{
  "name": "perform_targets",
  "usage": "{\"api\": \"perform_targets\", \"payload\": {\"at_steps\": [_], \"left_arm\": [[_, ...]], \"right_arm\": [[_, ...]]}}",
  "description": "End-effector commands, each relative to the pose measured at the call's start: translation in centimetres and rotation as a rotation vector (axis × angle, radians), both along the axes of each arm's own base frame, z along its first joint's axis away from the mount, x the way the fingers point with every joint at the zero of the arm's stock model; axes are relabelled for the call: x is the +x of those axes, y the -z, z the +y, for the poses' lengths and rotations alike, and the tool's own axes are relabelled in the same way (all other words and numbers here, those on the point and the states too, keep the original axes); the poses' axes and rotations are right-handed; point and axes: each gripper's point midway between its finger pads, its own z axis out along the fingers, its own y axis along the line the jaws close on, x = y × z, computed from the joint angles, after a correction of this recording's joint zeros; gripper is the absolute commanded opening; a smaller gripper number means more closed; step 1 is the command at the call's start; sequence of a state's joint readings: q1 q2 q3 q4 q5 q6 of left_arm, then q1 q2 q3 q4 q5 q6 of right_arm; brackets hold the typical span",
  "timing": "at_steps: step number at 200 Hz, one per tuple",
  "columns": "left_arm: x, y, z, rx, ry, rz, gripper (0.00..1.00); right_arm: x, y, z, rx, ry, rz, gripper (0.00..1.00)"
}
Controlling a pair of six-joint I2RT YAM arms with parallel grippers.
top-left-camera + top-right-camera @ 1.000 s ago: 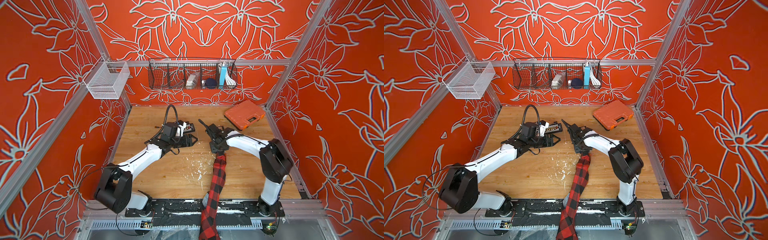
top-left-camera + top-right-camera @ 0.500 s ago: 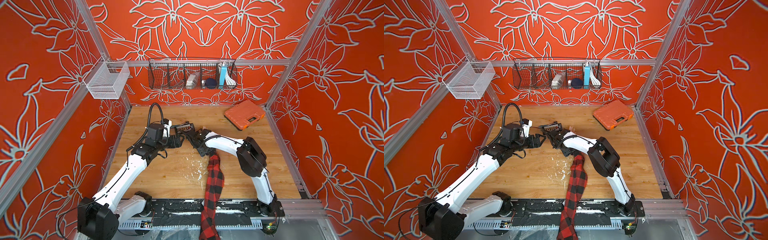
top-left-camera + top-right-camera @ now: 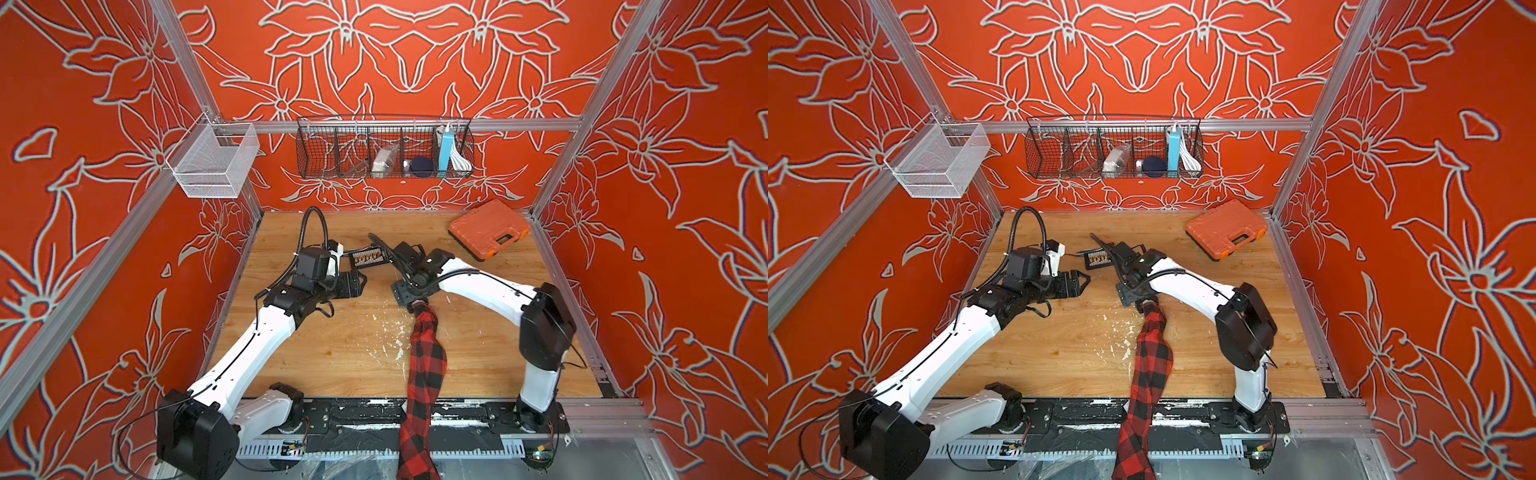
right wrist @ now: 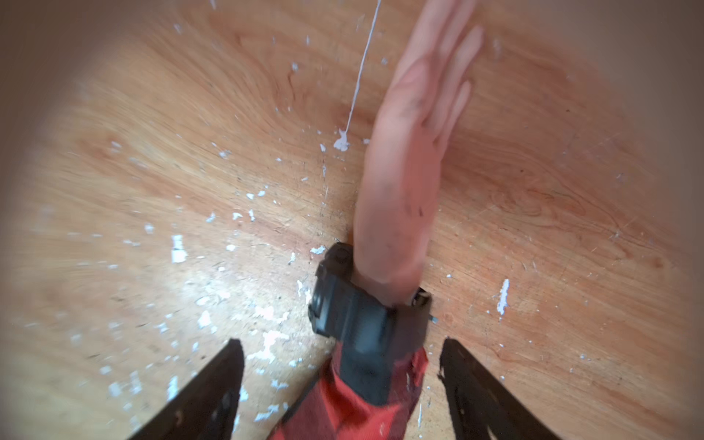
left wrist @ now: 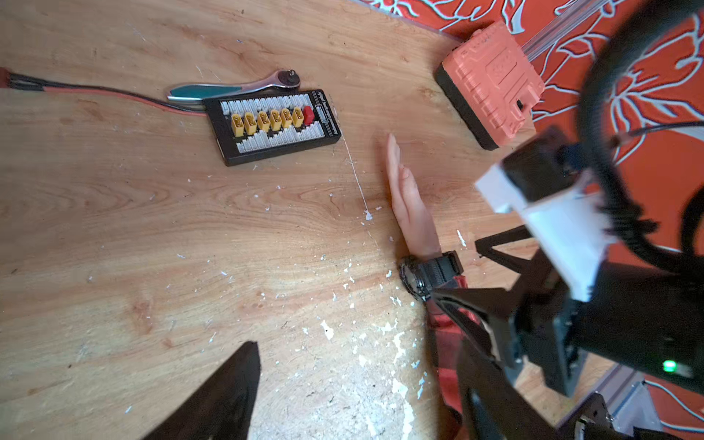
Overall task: Take off the watch
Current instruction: Adjust the hand at the center of the board.
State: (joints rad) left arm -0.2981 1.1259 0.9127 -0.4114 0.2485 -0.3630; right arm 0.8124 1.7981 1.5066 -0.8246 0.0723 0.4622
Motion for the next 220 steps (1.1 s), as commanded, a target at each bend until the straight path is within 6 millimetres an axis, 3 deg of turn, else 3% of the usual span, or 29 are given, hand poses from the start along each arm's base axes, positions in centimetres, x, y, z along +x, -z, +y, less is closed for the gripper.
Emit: {"api": "perform_targets", "payload": {"at_steps": [1,48,87,128,157,182,220], "left_arm": [[-0.1,0.2,-1.9,-0.013,0.053,0.04,0.78],[-0.2,2.6,-7.8,0.05,0.122,0.143,0.76],[1.9,5.5,-11.4,-0.031,0.088,0.284,0.74],[4.4,8.5,-15.5,-0.147,0.061,0.432,0.72],[6.1,9.8,-16.7,-0.152,0.044,0.452,0.71],[7.3,10.6,-17.9,-0.165,0.05,0.473,0.64],[7.3,13.0,-18.5,-0.141,0.048,0.535,0.54]], "right_arm": [[0.3,-1.5,-0.9,0.192,0.059,0.035,0.82],[0.8,-1.1,-7.0,0.279,0.185,0.061,0.81],[-0.7,0.6,-8.8,0.317,0.21,0.097,0.81],[-0.8,1.9,-11.2,0.342,0.263,0.108,0.8],[-0.7,1.5,-12.4,0.341,0.271,0.095,0.8],[-0.7,1.3,-13.0,0.339,0.274,0.087,0.79],[-0.7,1.2,-13.4,0.343,0.282,0.087,0.78]]}}
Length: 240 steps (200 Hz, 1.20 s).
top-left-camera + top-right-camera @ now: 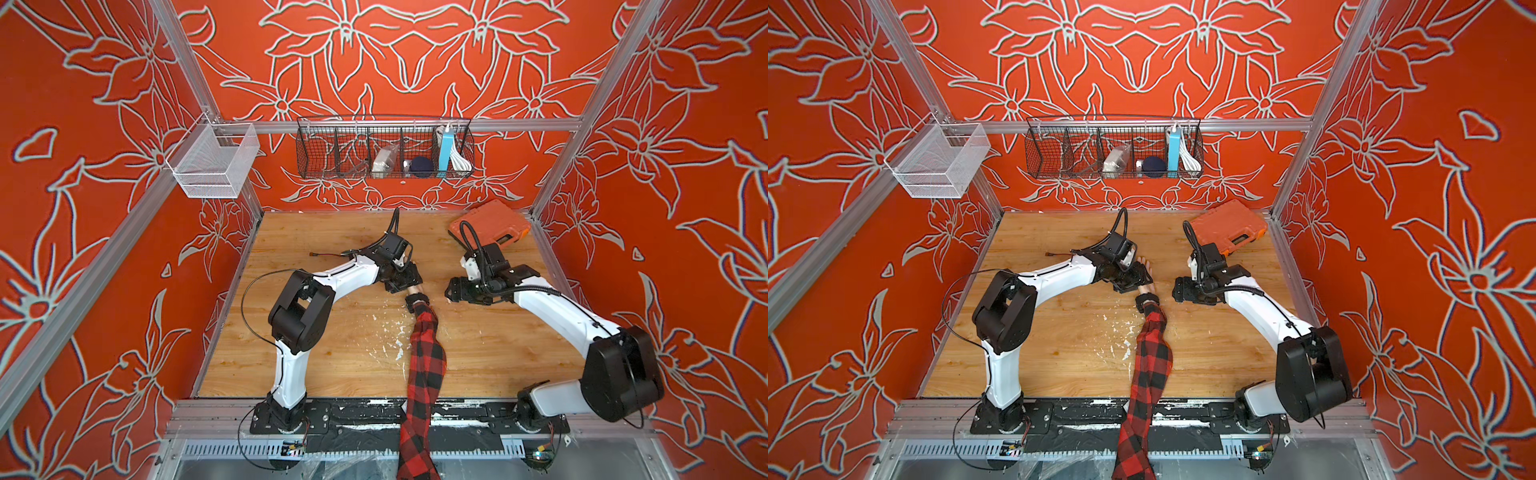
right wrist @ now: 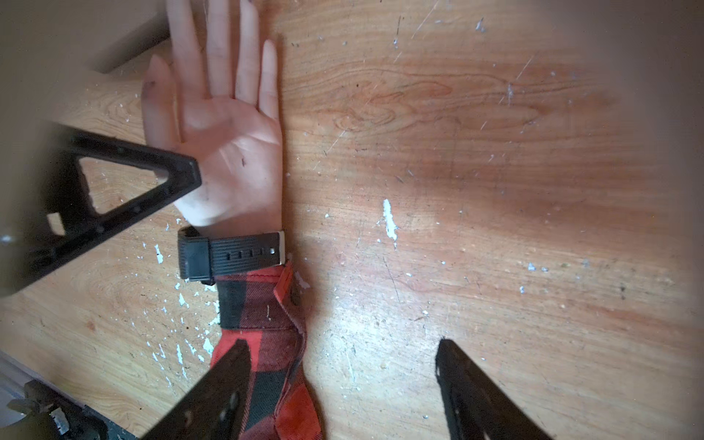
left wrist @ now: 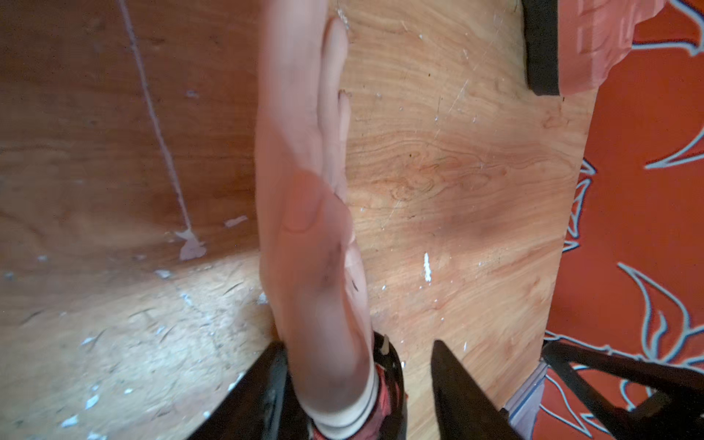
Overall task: Take off the watch
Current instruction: Adjust the hand at the center of the board.
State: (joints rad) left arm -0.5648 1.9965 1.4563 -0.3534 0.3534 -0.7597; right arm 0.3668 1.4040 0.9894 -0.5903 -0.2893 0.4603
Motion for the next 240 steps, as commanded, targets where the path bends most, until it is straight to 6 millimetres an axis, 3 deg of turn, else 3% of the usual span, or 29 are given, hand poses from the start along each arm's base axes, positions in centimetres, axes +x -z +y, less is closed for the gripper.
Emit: {"api": "perform_targets", "payload": {"at_steps": [1,40,73,106,174,185,240], "left_arm": [[-0.5,1.3,-0.8,-0.002,0.007,0.05,0.53],[-0.5,1.3,-1.1,-0.034,0.014,0.026,0.36],[-0.4,-1.2,-1.9,-0.132,0.048,-0.046,0.26],[-0.8,-4.1,-3.2,-0.295,0.12,-0.095,0.2],[-1.6,-6.9,-3.6,-0.563,0.195,-0.078,0.11],[-1.8,-6.9,-3.3,-0.57,0.21,-0.082,0.1],[-2.5,-2.6,-1.7,-0.477,0.251,-0.01,0.11]], "right_arm": [[-0.2,-0.1,-0.3,0.006,-0.007,-0.007,0.78],[-0.2,0.1,-0.3,0.007,-0.006,-0.001,0.77],[-0.2,0.0,-0.3,0.012,-0.003,-0.004,0.77],[-0.2,-0.2,-0.5,0.003,0.004,-0.009,0.76],[-0.1,-0.7,-0.5,0.003,0.007,-0.01,0.75],[-0.1,-0.8,-0.5,0.001,0.009,-0.012,0.75],[0.0,-1.1,-0.5,-0.002,0.009,-0.013,0.75]]}}
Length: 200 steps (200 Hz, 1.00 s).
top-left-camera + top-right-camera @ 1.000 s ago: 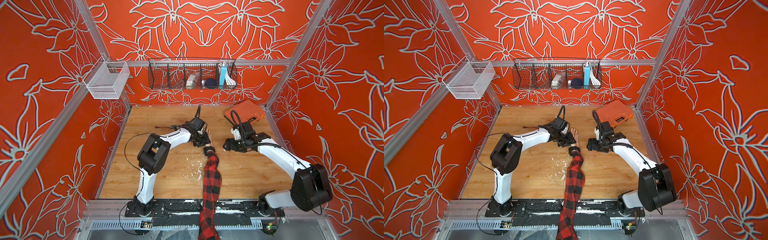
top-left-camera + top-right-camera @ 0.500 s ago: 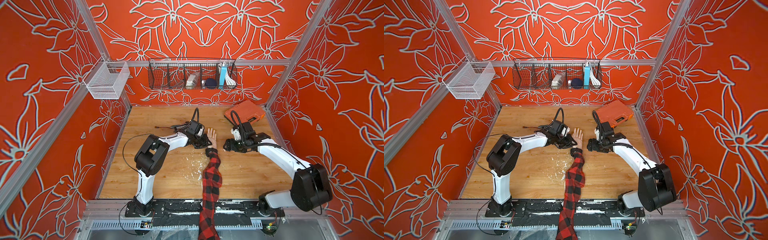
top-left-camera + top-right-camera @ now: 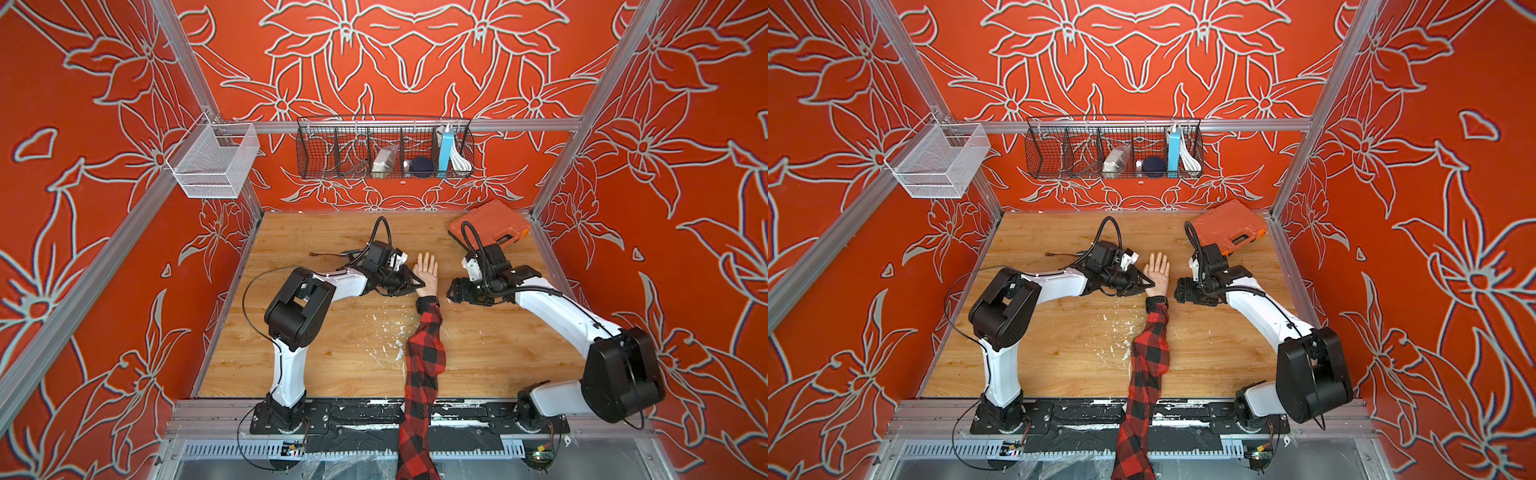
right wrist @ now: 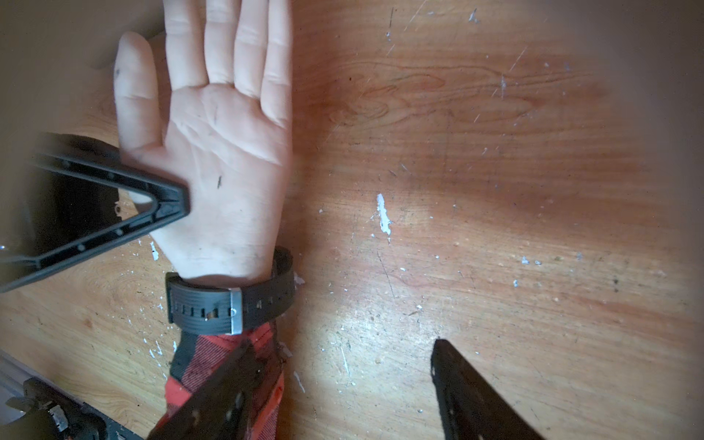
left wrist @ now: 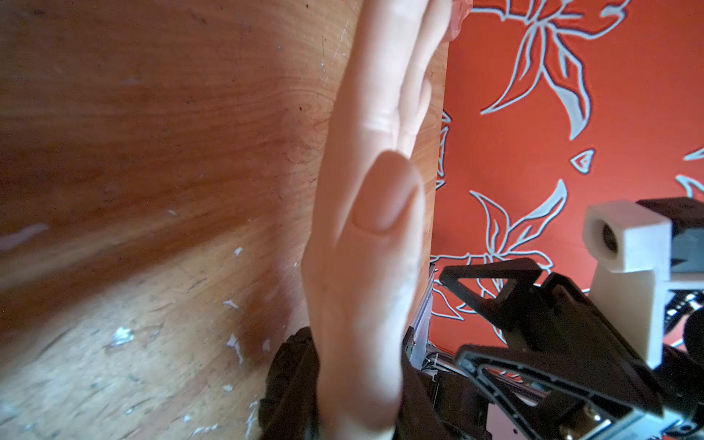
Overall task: Take off the watch
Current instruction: Adjust the hand at the center of the board.
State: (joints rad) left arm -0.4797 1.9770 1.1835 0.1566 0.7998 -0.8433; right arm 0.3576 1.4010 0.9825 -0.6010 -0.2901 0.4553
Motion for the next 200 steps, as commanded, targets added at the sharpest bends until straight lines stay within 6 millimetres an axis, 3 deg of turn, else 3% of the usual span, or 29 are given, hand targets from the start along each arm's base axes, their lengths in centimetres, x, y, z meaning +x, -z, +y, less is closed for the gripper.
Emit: {"api": "perform_targets", "payload": {"at_steps": [1,49,87,117,175,200], "left_arm": [[-0.7,-1.4,-0.2,-0.046,0.088,-0.038,0.11],[-0.6,0.9,0.9,0.009,0.086,-0.053,0.2],[-0.7,1.3,1.7,0.082,0.087,-0.082,0.36],[-0.6,0.0,2.5,0.126,0.085,-0.115,0.46],[-0.5,-3.3,6.7,0.252,0.038,-0.144,0.48],[-1.0,-5.3,8.7,0.306,0.018,-0.141,0.48]], "right_arm": [[0.2,-1.3,-0.1,0.004,0.005,-0.024,0.75],[0.1,-1.5,0.2,0.025,-0.015,-0.037,0.75],[0.0,-1.8,0.7,0.053,-0.042,-0.065,0.75],[0.1,-2.7,1.0,0.06,-0.09,-0.115,0.75],[0.9,-5.4,3.6,0.109,-0.35,-0.357,0.71],[1.7,-6.3,4.3,0.047,-0.436,-0.489,0.66]]}}
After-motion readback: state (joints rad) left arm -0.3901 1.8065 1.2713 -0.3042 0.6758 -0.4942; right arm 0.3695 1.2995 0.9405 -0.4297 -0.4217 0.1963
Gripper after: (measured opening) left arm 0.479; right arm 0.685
